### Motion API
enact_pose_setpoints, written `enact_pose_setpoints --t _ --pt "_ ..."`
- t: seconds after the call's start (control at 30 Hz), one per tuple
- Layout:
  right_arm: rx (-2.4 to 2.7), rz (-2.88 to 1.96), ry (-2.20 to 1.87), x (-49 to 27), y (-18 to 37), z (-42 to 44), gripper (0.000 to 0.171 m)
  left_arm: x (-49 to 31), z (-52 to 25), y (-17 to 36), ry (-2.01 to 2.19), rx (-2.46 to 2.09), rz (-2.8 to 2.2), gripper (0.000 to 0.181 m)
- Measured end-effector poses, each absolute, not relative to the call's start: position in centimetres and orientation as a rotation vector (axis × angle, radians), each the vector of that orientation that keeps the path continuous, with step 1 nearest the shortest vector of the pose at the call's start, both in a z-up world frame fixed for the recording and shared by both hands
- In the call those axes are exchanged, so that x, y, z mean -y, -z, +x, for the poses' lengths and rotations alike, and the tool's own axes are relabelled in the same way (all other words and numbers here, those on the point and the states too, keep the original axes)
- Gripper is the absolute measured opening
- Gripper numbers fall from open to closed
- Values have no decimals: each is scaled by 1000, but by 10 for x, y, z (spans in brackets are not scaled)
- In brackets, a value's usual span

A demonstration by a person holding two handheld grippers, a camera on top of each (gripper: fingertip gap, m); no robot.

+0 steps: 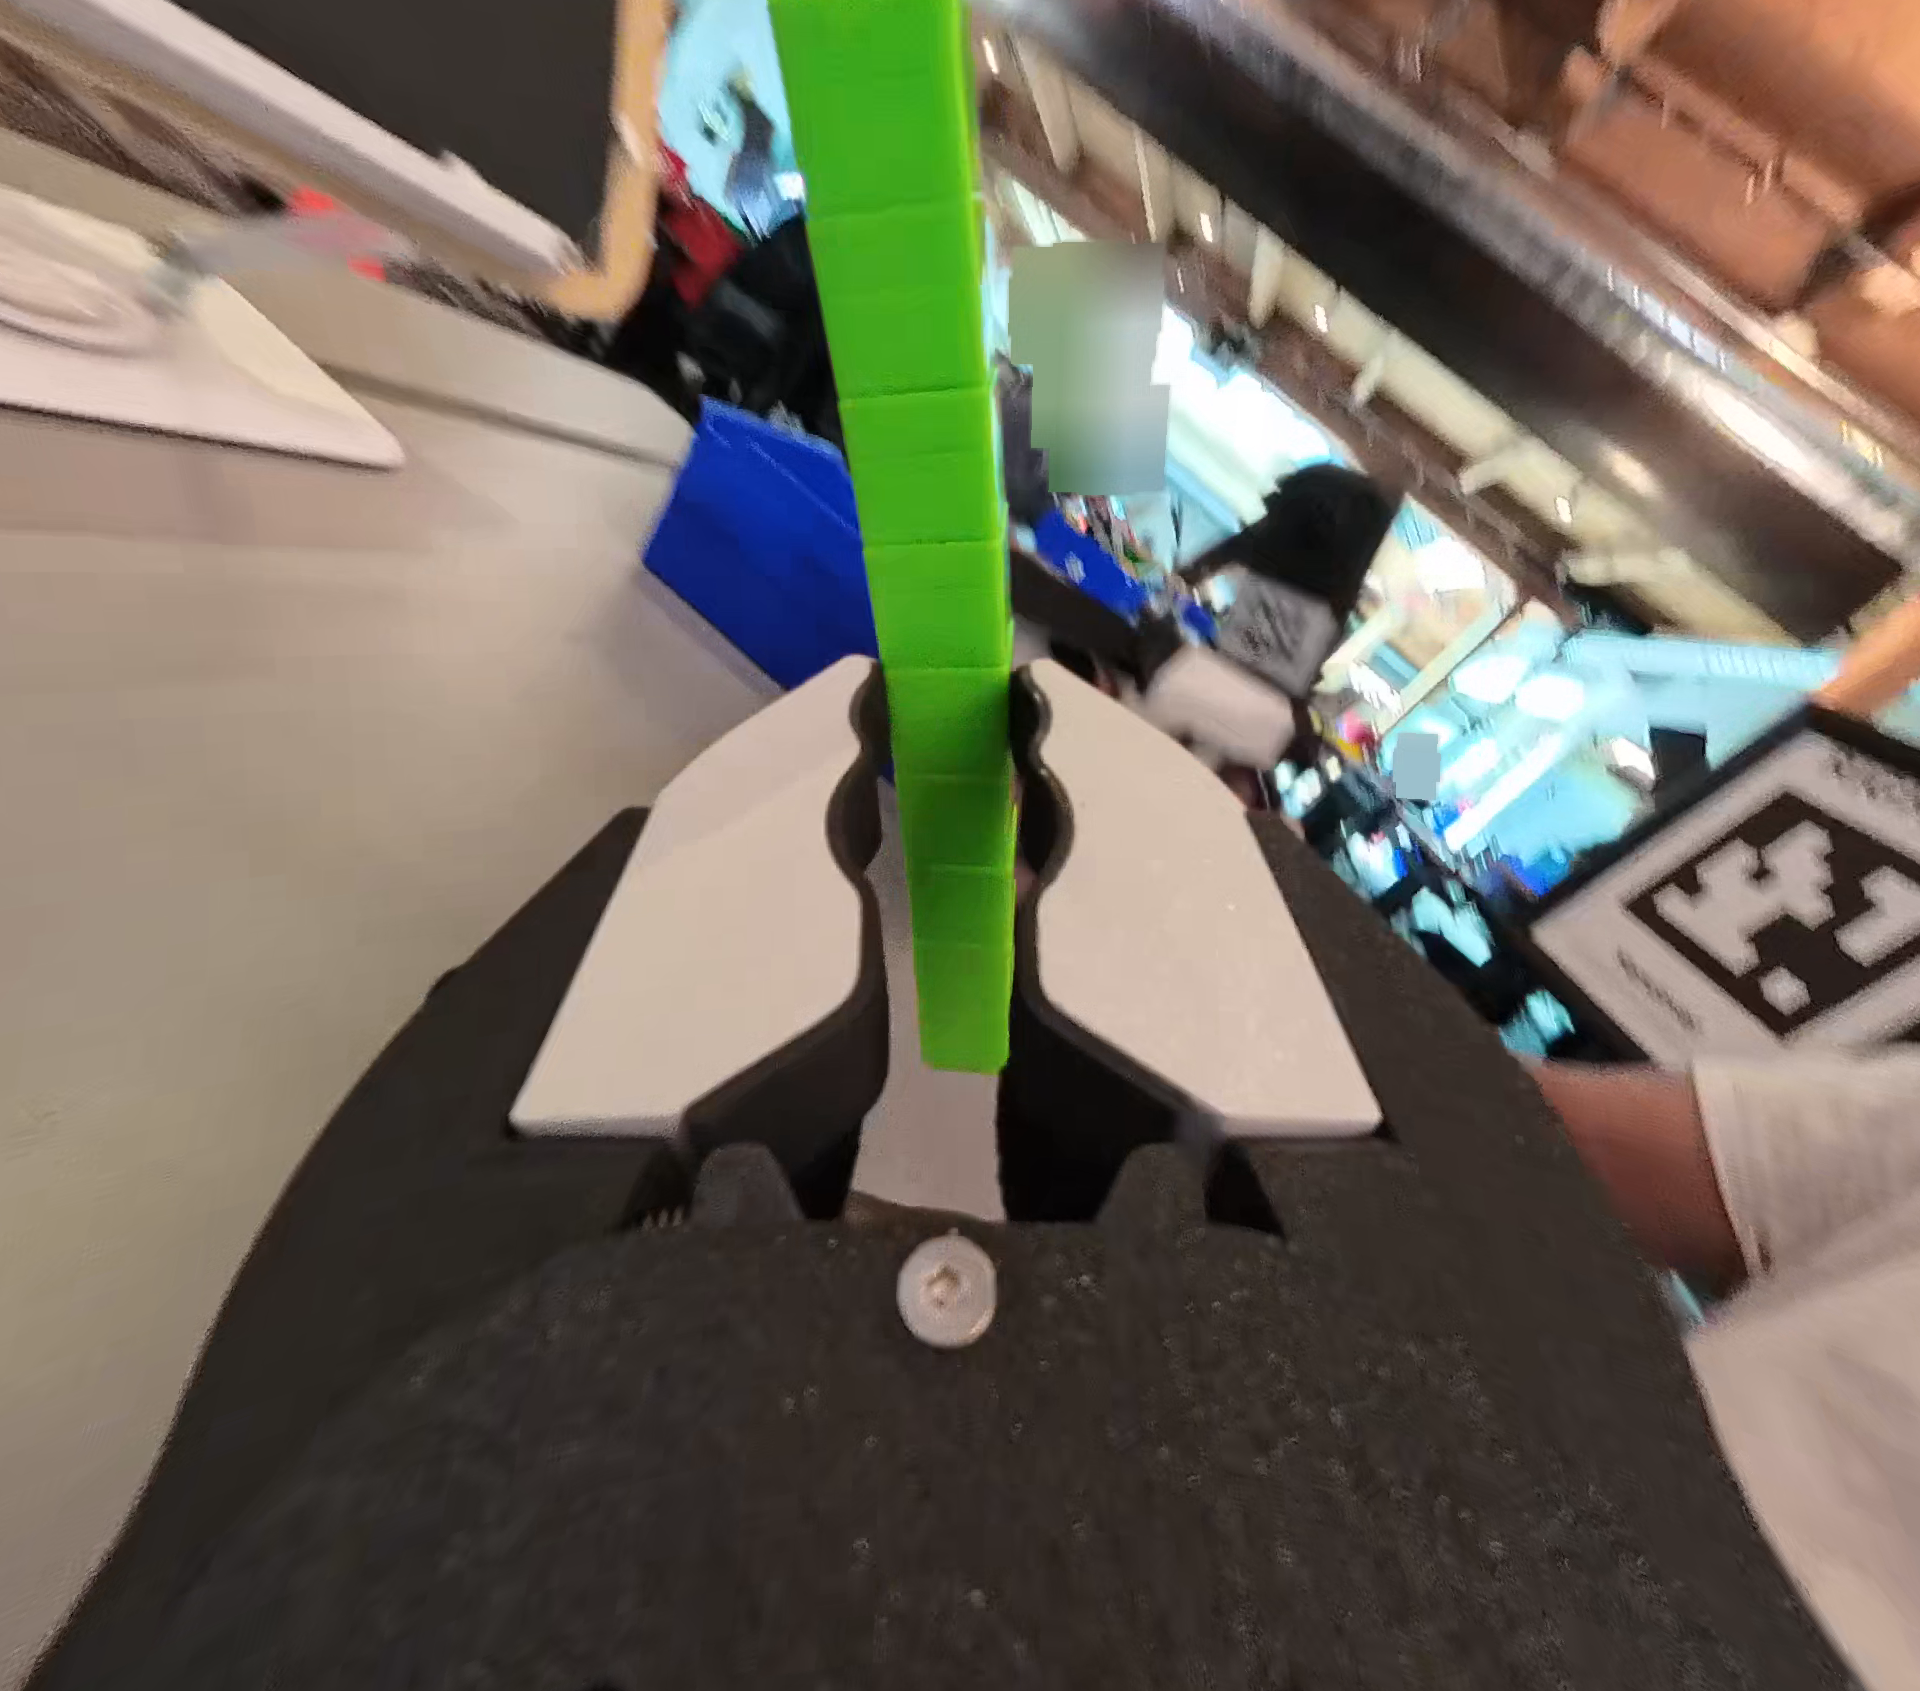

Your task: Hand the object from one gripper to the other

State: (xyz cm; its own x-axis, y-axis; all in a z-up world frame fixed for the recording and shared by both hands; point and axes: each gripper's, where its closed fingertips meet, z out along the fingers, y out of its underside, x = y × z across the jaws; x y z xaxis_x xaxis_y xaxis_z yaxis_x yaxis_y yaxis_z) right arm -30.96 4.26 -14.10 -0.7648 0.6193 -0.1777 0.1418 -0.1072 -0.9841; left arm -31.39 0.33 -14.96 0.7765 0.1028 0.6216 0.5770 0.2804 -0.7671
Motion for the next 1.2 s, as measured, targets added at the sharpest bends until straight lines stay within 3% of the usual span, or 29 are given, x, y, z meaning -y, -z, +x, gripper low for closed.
enact_pose_setpoints --t 0.17,0.3,0.5,0.63,0.87,1.0,1.2 --pt "1503 -575 -1521 -19 157 -286 57 36 -339 129 307 760 -1005 21" --pt "1505 -357 -1376 12 162 -276 60 44 -335 116 307 756 -947 21" --pt "1473 -286 -1296 -5 160 -285 51 22 -317 112 506 722 -920 22" --pt "1465 -189 -1341 -9 152 -274 24 8 -312 120 565 737 -918 22" --pt "1559 -239 -1346 -26 145 -281 23 5 -311 124 519 723 -982 22" --pt "1442 -331 -1323 -70 108 -290 23 24 -312 126 322 727 -1087 39" --pt "1199 -577 -1230 -214 20 -292 23 37 -263 160 189 746 -1298 31"
